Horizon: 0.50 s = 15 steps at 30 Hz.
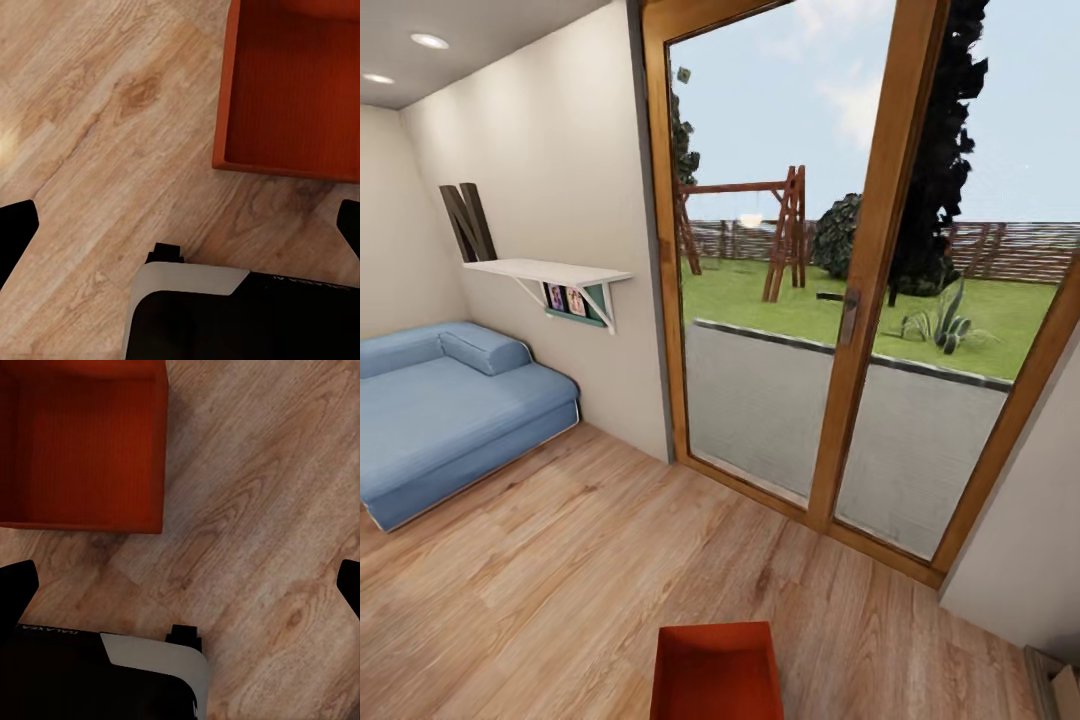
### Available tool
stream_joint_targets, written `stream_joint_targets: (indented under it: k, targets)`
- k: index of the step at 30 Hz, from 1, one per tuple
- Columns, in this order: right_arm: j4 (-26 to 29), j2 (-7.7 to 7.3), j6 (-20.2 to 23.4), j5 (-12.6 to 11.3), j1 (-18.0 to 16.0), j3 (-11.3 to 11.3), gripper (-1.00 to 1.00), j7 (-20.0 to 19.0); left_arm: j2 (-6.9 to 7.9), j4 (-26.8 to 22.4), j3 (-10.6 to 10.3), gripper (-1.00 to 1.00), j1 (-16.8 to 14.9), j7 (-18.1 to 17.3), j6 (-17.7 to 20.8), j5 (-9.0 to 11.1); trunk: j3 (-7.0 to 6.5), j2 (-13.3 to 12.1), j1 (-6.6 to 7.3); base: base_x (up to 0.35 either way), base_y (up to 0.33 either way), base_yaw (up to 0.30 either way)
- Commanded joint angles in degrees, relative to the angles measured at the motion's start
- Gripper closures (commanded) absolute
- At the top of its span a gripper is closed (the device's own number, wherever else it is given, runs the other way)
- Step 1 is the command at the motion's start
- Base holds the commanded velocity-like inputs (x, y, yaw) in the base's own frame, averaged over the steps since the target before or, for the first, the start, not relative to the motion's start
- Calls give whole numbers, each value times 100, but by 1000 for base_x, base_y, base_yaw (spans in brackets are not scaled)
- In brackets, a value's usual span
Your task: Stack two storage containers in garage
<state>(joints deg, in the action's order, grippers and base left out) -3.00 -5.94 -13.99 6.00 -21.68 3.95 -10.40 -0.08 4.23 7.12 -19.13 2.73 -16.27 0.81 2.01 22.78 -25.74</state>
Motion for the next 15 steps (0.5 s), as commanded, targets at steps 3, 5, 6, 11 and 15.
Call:
stream_joint_targets:
  k: [3, 5, 6, 11, 15]
  targets:
    - [-25, -3, -42, 59, -12, 44, -100, -6, -1, 25, 29, -100, -12, 8, -43, 7, 13, 14, -4, 0, 0, 3]
    - [-25, -3, -42, 55, -12, 41, -100, -6, -1, 25, 28, -100, -12, 8, -43, 7, 13, 14, -4, 0, 0, 107]
    - [-25, -3, -42, 53, -12, 39, -100, -6, -1, 25, 27, -100, -12, 8, -43, 7, 13, 14, -4, 0, 0, 178]
    - [-25, -3, -42, 56, -12, 43, -100, -6, -1, 25, 26, -100, -12, 8, -43, 7, 13, 14, -4, 0, 0, 96]
    - [-25, -3, -42, 58, -12, 44, -100, -6, -1, 25, 26, -100, -12, 8, -43, 7, 13, 14, -4, 0, 0, 12]
